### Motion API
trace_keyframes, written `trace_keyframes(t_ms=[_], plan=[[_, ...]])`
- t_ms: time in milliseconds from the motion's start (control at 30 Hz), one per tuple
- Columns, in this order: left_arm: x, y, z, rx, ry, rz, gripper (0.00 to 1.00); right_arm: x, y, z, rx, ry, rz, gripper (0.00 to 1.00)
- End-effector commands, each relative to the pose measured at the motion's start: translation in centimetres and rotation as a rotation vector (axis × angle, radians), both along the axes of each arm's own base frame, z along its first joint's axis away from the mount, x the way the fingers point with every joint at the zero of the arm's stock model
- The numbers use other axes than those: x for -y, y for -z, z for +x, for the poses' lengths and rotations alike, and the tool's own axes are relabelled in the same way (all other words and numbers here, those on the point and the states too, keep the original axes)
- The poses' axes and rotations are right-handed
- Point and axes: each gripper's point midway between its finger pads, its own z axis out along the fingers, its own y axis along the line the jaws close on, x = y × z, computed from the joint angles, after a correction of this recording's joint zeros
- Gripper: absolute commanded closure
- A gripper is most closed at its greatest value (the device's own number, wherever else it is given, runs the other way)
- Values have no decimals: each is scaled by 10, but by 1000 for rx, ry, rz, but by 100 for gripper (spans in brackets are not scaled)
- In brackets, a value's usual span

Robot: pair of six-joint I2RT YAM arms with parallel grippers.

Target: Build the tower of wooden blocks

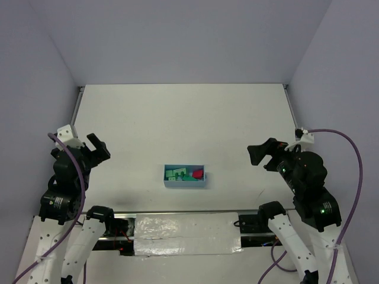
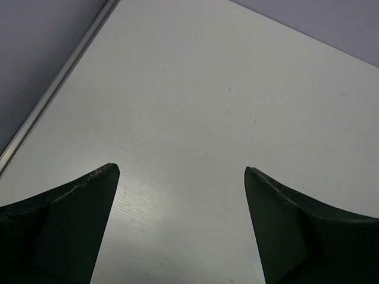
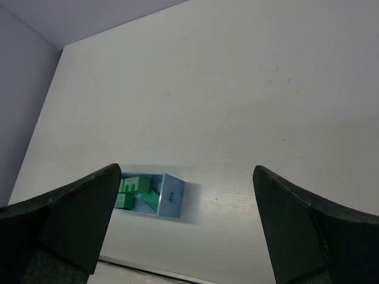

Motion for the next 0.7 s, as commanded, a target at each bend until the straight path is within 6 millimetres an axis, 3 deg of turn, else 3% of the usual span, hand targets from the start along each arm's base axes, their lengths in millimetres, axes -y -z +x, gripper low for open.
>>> trace_keyframes(t_ms=[0,100,200,300,367,433,467,500,533,567,600,633,667], plan=[[3,-13,2,56,11,-15,0,-2,-7,1,14,-6,7,0],[2,-10,4,39,6,-13,0,-8,-11,2,44,-40,21,0],[4,-10,6,32,16,-10,0,-29,-16,5,96,-150,57,0],[4,-9,6,31,16,-11,0,-66,-7,15,51,-353,87,0],[3,-9,6,29,10,-10,1,-90,12,29,-45,-468,105,0],[2,-7,7,23,5,-10,0,-114,10,37,-51,-581,89,0],[2,-6,7,21,4,-12,0,-138,30,41,-94,-678,9,0],[2,-5,8,16,3,-10,1,-145,28,52,-64,-661,-78,0],[1,-4,8,9,-2,-7,1,-159,47,61,-90,-691,-183,0],[1,-3,9,3,-4,-8,0,-182,55,51,-17,-792,-348,0],[3,-3,10,0,2,-8,0,-182,59,63,23,-753,-477,0],[2,-2,10,-5,1,-6,0,-190,67,63,38,-797,-558,0],[3,-2,10,-5,4,-7,1,-202,87,66,19,-847,-631,2]])
